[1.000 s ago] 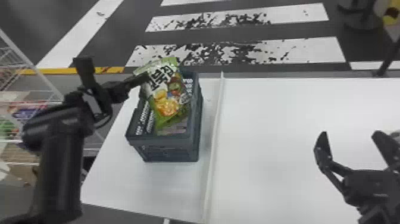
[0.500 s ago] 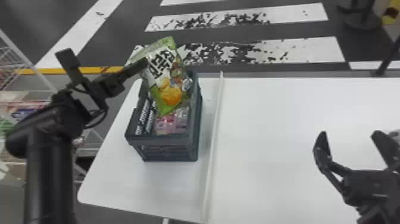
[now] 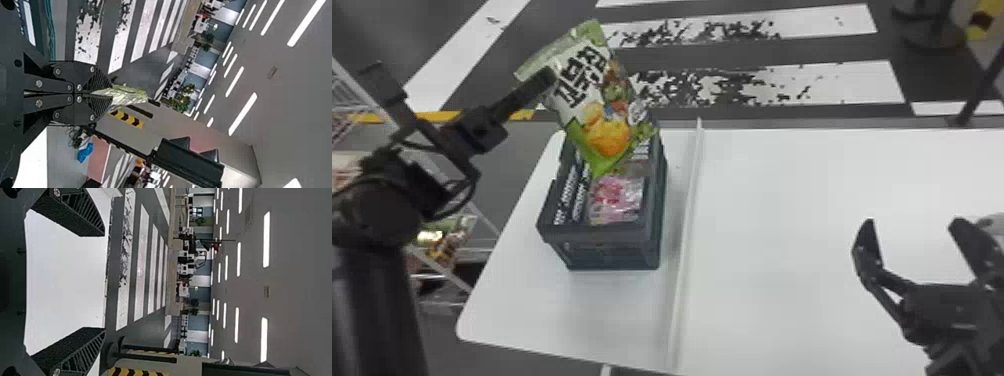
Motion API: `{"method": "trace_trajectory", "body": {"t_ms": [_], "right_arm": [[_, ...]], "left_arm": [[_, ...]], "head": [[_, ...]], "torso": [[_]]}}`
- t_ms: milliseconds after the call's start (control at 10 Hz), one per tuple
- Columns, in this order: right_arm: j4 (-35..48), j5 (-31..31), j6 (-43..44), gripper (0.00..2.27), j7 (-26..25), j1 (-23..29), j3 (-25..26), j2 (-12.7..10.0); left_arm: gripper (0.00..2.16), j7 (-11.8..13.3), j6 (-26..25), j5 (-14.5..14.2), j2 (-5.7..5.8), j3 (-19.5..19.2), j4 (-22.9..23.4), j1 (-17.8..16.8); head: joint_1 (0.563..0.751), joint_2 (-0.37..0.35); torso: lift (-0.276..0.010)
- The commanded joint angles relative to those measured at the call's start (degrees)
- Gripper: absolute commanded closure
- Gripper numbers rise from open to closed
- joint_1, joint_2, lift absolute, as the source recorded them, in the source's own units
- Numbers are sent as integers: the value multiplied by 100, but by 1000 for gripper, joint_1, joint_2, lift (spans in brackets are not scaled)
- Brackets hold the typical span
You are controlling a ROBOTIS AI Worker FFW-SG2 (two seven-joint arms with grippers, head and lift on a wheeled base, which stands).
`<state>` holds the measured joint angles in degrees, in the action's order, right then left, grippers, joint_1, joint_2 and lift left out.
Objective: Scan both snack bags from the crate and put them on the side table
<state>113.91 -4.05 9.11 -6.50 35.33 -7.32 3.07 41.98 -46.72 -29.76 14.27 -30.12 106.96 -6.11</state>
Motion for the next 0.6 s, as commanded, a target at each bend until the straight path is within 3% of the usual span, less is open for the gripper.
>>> {"method": "trace_trajectory", "body": {"t_ms": [0,200,300,500], "right_arm": [[8,-34,-11,66,0,0,-15,-8],[0,-69,-11,66,-9,0,-15,-8],[0,-69,-11,66,-9,0,-15,-8],[0,-69,-11,66,-9,-26,-33,-8]], "left_arm": [[2135,-14,-158,-267,-30,-214,370,110],[2135,-50,-246,-566,-30,-302,511,171],[2135,-76,-228,-680,-109,-240,458,277],[2135,-85,-140,-785,-390,129,387,523]], "head": [[695,198],[695,206],[695,206],[695,181]], "torso": [[-87],[-87],[-87],[-87]]}}
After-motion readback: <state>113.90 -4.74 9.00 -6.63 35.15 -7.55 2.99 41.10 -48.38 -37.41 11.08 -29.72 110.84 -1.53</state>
